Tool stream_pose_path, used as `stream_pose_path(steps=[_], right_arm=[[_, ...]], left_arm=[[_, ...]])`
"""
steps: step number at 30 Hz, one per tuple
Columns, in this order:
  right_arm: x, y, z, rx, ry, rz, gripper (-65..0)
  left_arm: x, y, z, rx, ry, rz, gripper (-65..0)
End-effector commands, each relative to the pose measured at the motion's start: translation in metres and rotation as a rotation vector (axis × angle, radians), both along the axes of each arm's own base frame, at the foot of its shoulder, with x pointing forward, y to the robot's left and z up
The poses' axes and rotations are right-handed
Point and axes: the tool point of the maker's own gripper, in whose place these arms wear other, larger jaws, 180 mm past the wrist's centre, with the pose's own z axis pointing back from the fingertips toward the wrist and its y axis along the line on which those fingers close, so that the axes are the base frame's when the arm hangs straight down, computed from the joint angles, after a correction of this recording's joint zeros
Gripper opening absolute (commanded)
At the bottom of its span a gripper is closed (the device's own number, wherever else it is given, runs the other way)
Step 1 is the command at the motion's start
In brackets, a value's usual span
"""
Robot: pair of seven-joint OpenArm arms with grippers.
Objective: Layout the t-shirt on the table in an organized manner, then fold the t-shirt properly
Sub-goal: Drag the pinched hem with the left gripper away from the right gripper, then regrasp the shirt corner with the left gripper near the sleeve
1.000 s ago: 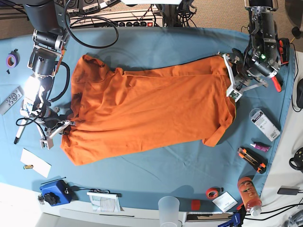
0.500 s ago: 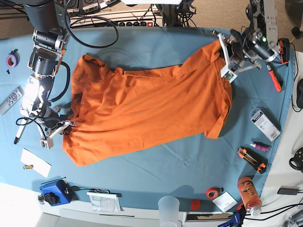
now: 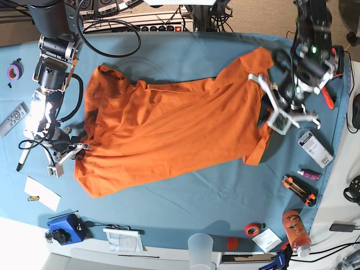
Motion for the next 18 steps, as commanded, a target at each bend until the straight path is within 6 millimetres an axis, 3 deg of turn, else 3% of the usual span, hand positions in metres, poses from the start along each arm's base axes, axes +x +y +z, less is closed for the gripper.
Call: stream_pose_path(steps=[1,6,9,14,18], right_arm=[[0.004,-0.007,0.009,-0.019,-0.005,-0.001,-56.8],[0.004,-0.007,0.009,-0.018,-0.006,0.0,-56.8],[0.004,-0.007,0.009,-0.018,-0.006,-0.001,-56.8],[0.003,-0.007,0.008,-0.019,0.003,0.0,-56.8],[0.002,-0.007,0.008,-0.022,0.008,0.001,-56.8]], left_arm=[[0.013,0.007,0.006,-0.019,-0.034,0.036,-40.5],[0.058,0.036,-0.031,-0.062,0.081,0.146,-40.5],[0.074,0.033,-0.042,-0.138,0.201,0.142,-40.5],[0.101,0.033,-0.041,-0.191,0.239,0.132,-40.5],[0.107,0.029,-0.06,-0.158,0.338,0.083,-40.4]])
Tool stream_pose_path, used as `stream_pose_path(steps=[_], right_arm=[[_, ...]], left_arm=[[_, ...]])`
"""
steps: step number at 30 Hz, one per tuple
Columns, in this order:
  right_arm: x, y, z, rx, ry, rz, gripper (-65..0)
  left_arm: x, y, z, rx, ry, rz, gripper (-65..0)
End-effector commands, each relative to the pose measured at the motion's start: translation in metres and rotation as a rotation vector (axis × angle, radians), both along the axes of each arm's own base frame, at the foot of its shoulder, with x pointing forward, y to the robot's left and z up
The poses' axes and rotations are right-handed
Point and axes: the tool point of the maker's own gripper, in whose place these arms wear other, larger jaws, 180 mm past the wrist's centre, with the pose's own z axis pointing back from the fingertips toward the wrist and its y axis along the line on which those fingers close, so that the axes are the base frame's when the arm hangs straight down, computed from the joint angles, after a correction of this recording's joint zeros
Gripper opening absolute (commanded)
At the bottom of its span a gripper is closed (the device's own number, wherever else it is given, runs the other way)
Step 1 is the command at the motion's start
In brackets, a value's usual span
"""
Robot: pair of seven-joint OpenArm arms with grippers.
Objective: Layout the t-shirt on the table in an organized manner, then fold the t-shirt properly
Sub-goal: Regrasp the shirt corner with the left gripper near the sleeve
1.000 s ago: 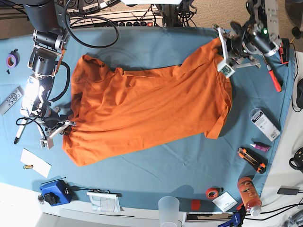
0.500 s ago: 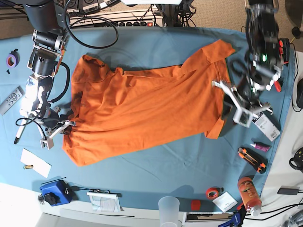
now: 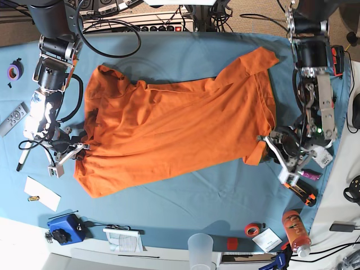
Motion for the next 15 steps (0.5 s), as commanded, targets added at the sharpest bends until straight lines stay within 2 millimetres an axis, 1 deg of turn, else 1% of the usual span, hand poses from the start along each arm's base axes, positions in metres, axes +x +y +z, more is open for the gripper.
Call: stream_pose_path(steps=[1,4,7,9,11,15], right_arm=[[0.003,-0.008,0.008,-0.024,0.001,-0.002,-56.8],[0.003,-0.008,0.008,-0.024,0.001,-0.002,-56.8],[0.003,-0.008,0.008,-0.024,0.002,-0.002,-56.8],[0.003,-0.008,0.008,-0.024,0.005,-0.002,-56.8],[0.002,-0.008,0.007,-0.025,0.01,-0.001,-56.8],[0.002,-0.008,0.007,-0.025,0.011,-0.001,-56.8]], left_arm=[[0.012,-0.005,0.015,-0.008,-0.046,-0.028,-40.4],[0.015,-0.018,0.01,-0.001,-0.024,-0.071,-40.4],[0.019,-0.031,0.012,0.012,-0.024,-0.096,-40.4],[0.022,-0.035,0.013,0.023,-0.026,-0.098,-40.4],[0.024,-0.033,0.013,0.051,-0.023,-0.085,-40.4],[0.024,-0.022,0.004,0.136,-0.001,-0.048,-40.4]])
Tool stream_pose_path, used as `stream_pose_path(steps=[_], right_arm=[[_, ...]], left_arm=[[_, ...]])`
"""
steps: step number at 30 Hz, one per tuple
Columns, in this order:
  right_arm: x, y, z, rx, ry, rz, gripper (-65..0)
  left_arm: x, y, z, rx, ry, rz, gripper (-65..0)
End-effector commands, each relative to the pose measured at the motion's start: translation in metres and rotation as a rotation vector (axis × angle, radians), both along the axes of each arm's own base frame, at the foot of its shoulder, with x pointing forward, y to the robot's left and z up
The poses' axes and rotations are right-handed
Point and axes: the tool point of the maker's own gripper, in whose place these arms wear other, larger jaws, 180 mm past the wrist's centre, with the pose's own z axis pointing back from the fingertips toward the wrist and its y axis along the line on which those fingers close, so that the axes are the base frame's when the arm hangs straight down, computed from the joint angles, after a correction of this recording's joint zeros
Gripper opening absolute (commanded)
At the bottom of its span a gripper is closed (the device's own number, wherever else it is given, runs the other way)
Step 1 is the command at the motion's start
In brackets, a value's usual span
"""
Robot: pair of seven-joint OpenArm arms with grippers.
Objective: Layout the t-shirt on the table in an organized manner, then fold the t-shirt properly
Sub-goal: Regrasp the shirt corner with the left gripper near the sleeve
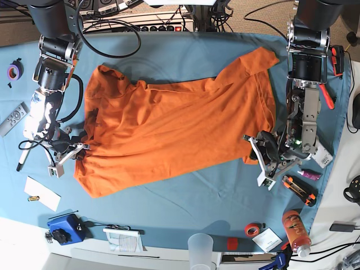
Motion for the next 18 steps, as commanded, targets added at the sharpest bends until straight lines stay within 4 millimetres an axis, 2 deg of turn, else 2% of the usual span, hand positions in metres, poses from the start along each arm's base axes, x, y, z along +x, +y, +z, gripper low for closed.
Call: stream_pose_path(steps=[1,8,14,16,18], right_arm=[[0.002,-0.008,0.007,-0.025,0.008,-0.002,-56.8],[0.002,-0.008,0.007,-0.025,0.009,-0.001,-56.8],[0.002,-0.008,0.007,-0.025,0.008,-0.002,-56.8],[0.002,-0.008,0.007,-0.024,0.008,-0.001,-56.8],[0.002,-0.008,0.007,-0.025,0.008,-0.002,-56.8]], left_arm=[[0.013,0.002,0.016,-0.004,-0.049,0.005,-40.4],[0.003,-0.004,-0.001,-0.064,0.037,0.009,-40.5],[0.001,-0.009,-0.001,-0.09,0.046,0.005,-41.9],[0.001,-0.009,-0.001,-0.09,0.046,0.006,-50.3],[0.001,-0.009,-0.001,-0.09,0.045,0.005,-63.2]])
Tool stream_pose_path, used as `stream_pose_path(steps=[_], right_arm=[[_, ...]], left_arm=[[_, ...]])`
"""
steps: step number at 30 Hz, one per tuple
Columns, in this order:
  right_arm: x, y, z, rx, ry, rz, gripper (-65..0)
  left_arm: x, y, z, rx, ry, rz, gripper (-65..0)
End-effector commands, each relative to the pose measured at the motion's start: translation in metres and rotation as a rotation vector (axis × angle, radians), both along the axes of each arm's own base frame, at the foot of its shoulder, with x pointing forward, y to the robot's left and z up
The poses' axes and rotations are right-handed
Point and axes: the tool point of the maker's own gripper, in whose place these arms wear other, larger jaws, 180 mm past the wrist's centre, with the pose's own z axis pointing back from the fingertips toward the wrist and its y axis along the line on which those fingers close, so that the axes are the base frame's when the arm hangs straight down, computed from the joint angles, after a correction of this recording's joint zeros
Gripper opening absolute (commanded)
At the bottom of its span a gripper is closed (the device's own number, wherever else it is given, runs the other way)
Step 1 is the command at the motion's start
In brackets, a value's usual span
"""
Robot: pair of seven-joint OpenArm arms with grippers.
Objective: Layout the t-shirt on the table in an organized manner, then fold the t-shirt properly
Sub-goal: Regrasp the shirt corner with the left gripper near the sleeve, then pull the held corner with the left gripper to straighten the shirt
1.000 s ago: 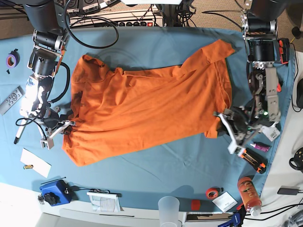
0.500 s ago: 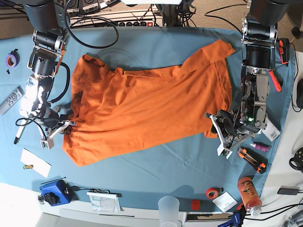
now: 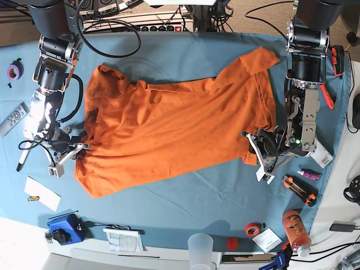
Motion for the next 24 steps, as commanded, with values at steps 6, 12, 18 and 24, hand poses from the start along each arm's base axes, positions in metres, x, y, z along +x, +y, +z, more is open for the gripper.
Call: stream_pose_path(steps=[6,12,18,24], right_arm=[[0.003,-0.008,0.008,-0.025,0.005,-0.002,-56.8],[0.003,-0.008,0.008,-0.024,0.003,-0.002,-56.8],[0.003,-0.01,0.008,-0.036,0.005,-0.002,-56.8],[0.002,-0.016,0.008,-0.045,0.01,-0.027,-56.8]], left_arm=[[0.018,0.002,0.022,-0.005,-0.063,0.01,-65.0],[0.06,0.006,0.075,-0.006,-0.171,0.044,-65.0],[0.099,0.01,0.142,0.014,-0.319,0.022,-65.0],[0.112,0.084,0.163,0.241,-0.364,0.205,-65.0]])
